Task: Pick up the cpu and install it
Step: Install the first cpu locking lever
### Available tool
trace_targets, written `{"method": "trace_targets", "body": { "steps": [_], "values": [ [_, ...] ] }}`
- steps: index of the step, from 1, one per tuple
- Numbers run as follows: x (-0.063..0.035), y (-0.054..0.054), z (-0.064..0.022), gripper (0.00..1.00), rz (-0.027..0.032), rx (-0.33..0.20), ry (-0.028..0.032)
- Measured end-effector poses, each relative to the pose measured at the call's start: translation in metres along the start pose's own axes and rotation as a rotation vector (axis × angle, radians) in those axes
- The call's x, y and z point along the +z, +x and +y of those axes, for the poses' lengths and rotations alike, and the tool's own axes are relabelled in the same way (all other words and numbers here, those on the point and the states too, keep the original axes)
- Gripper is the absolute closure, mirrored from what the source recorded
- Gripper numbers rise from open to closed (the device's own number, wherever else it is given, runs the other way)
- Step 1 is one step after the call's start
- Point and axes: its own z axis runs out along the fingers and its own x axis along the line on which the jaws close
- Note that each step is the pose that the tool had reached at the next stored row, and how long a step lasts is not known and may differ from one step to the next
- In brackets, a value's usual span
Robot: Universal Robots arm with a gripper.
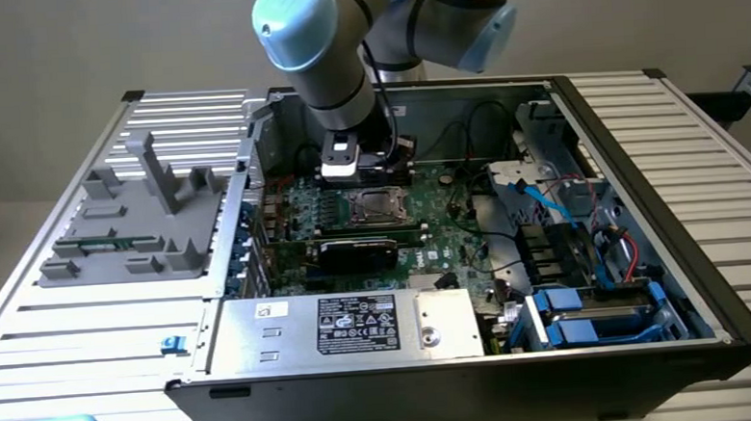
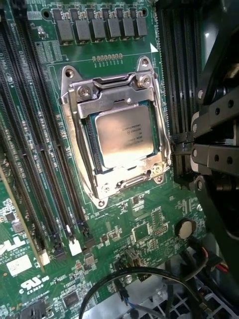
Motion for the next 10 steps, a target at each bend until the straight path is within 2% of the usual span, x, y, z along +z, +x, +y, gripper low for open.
{"method": "trace_targets", "body": {
  "steps": [10],
  "values": [
    [-0.0259,0.002,-0.0079,0.89,-0.002,0.001,-0.0009]
  ]
}}
